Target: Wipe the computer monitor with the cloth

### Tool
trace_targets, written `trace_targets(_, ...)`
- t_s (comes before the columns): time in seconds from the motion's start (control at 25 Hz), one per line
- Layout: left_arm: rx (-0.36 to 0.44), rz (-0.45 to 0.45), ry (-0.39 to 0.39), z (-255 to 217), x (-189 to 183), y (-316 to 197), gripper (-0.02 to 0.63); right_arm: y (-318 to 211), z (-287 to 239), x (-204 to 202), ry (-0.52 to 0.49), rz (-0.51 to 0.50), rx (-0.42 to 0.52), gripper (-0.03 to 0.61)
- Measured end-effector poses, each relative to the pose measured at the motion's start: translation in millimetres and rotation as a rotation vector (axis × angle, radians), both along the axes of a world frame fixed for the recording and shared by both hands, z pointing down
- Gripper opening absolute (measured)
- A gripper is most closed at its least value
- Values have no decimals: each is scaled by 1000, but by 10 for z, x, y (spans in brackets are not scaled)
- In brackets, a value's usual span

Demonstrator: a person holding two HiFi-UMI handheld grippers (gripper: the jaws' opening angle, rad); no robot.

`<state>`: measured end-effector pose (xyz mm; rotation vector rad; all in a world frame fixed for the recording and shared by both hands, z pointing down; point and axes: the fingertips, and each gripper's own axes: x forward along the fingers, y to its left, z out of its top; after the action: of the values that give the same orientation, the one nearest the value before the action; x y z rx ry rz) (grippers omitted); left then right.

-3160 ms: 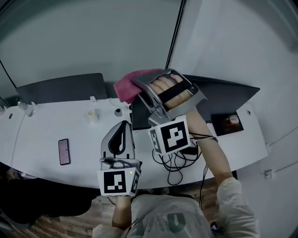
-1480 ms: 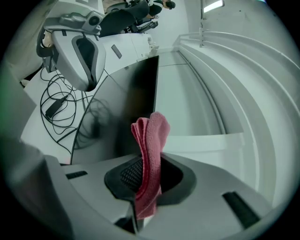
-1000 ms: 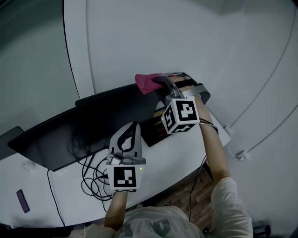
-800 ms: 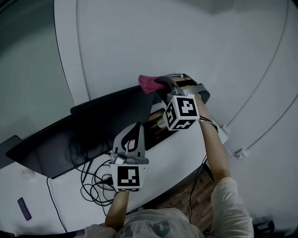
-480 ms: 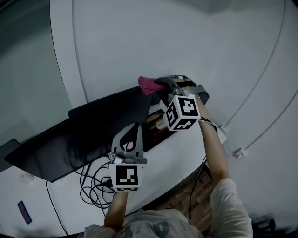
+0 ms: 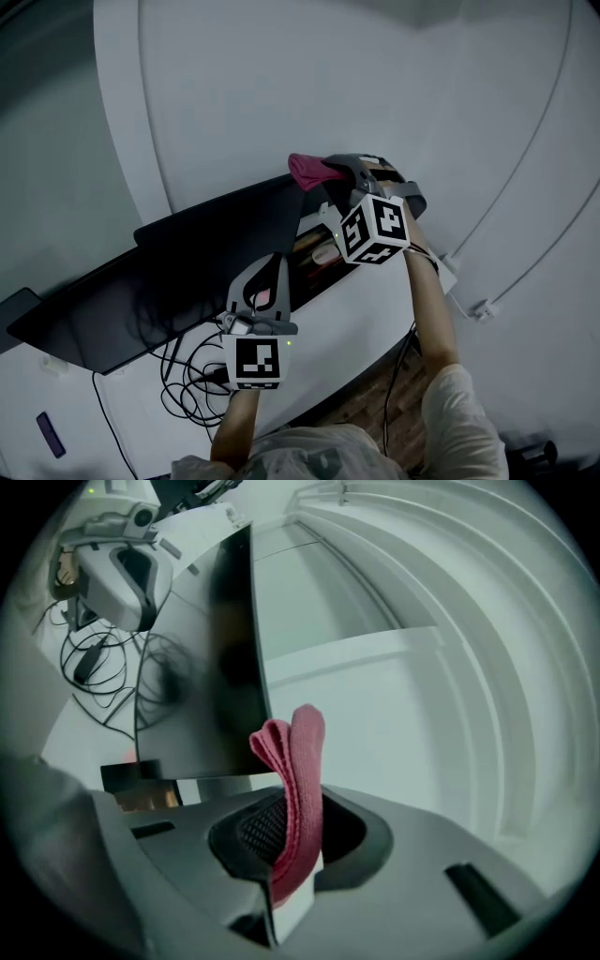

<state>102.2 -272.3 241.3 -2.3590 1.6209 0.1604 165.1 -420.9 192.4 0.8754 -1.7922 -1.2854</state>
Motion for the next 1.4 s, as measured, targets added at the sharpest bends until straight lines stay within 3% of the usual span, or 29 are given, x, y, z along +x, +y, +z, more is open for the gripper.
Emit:
trace_targets(0.16, -14, 0, -21, 42, 32, -25, 14, -69, 119, 126, -133, 16, -34, 54)
trace_targets(0.32, -76, -2, -55, 213, 29, -60, 14, -35, 533, 36, -147, -19, -90, 55)
trace_targets(0.6, -112, 12, -85, 376, 62, -158, 14, -58, 950, -47, -44, -4, -48, 54)
trace_targets(0.76, -96, 57, -27, 374, 109, -227, 14, -59, 1277, -67, 51, 22, -26, 54)
trace_targets(1.0, -105, 78, 21, 555, 109, -324, 15, -40, 2021, -107, 69, 23, -150, 54)
trace_targets(1.24, -145, 83, 14, 824, 27, -445, 14, -103, 2853, -103, 99, 48, -274, 55)
trace_targets(1.4, -164, 74, 20, 944, -23, -504, 14, -101, 3397, -134, 63, 51, -409, 55)
